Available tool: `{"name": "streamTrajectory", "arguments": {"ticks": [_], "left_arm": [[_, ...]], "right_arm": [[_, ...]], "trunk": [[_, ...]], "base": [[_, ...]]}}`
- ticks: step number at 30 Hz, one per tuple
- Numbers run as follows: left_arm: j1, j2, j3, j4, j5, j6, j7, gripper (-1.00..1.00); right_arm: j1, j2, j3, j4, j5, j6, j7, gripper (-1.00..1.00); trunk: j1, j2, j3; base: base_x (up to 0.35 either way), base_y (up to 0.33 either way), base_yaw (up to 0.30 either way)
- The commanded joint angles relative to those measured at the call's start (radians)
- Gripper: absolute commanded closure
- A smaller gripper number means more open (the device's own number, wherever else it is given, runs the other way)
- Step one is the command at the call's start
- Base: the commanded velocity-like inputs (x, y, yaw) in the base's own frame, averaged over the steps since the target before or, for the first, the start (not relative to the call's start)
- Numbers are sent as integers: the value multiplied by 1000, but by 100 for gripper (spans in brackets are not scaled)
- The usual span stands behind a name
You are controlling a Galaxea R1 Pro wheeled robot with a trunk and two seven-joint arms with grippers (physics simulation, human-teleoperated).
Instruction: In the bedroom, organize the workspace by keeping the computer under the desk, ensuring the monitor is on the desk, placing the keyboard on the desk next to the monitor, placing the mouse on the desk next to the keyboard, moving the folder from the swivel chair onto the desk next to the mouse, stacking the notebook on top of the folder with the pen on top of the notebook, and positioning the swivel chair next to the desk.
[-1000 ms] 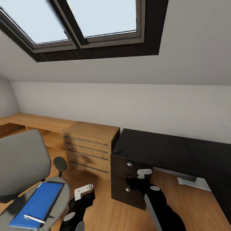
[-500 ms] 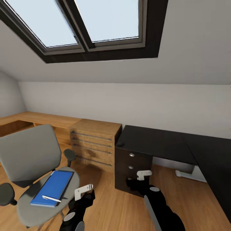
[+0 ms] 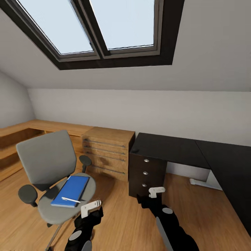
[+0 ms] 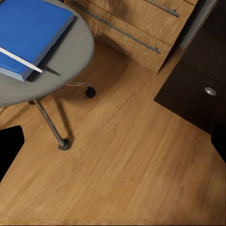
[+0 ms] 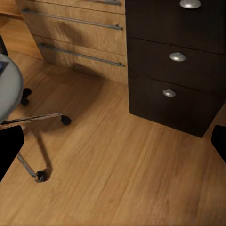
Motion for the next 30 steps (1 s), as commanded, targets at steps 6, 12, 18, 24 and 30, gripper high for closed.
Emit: {"name": "streamTrajectory", "arguments": {"ticks": [6,12,18,24,30], "left_arm": [[0,0,-2,47,6,2,13,-100],[-1,0,-22,98,5,1,7,-100],[0,9,-52,212,5,-18,8,-100],[0,18,-111,383,4,-181,8,-100],[0,38,-132,559,5,-375,9,-100]], "right_arm": [[-1,-2,-4,123,1,-125,-7,-100],[-2,-3,-6,278,4,-231,-25,-100],[-2,-2,-8,518,2,-396,-80,-100],[-2,-4,-8,734,2,-637,-130,-100],[-2,-1,18,960,32,-860,-138,-100]], "trunk": [[-1,-1,-1],[-1,-1,-1],[-24,41,18],[-47,83,36],[-70,125,55]], "base": [[-280,44,0],[-66,6,0],[-11,1,0],[-1,0,0],[0,0,0]]}}
